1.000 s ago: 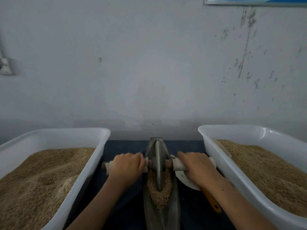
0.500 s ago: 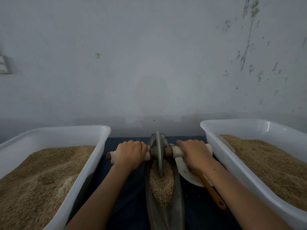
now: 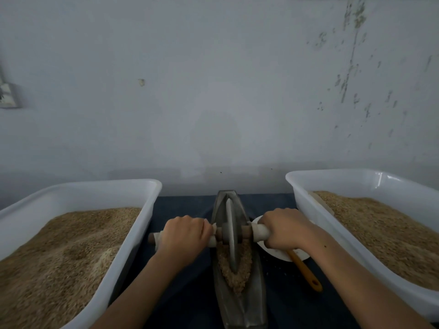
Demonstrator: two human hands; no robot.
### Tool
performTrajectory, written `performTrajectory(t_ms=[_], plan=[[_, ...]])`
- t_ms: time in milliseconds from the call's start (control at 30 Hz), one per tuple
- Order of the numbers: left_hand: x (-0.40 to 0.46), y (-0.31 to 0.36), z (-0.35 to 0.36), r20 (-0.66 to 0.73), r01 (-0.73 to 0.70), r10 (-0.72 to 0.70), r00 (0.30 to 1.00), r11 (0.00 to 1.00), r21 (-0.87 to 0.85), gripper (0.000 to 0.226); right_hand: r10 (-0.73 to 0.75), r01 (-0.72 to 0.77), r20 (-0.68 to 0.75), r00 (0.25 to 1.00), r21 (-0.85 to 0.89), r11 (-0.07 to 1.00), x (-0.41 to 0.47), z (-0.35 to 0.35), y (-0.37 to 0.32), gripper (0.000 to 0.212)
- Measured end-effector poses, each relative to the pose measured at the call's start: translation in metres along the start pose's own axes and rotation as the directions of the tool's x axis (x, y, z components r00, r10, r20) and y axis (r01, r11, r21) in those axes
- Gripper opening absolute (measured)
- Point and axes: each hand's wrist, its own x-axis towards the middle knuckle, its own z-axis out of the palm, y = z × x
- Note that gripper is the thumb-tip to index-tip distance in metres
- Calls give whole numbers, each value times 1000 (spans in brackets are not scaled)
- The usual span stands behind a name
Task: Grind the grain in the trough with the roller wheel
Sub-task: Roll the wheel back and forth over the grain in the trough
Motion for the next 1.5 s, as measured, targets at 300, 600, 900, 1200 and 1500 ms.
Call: performTrajectory(t_ms=[300, 600, 900, 1200, 1500], plan=[[25, -15, 18, -120, 53, -82, 989, 972, -228, 42, 24, -31, -238, 971, -27, 999, 19, 16, 5, 6], [5, -21, 2, -19, -112, 114, 993, 900, -422, 31, 18, -17, -249, 968, 5, 1000, 11, 20, 5, 6], [10, -2, 4, 89, 145, -127, 988, 962, -232, 30, 27, -29, -134, 991, -12, 1000, 2, 13, 2, 19], [30, -7, 12, -12, 253, -261, 965, 944, -213, 22, 99, -94, -316, 944, 31, 995, 18, 27, 4, 4], [25, -9, 5, 117, 200, -182, 976, 966, -163, 22, 74, -70, -123, 990, 34, 997, 7, 10, 2, 17]])
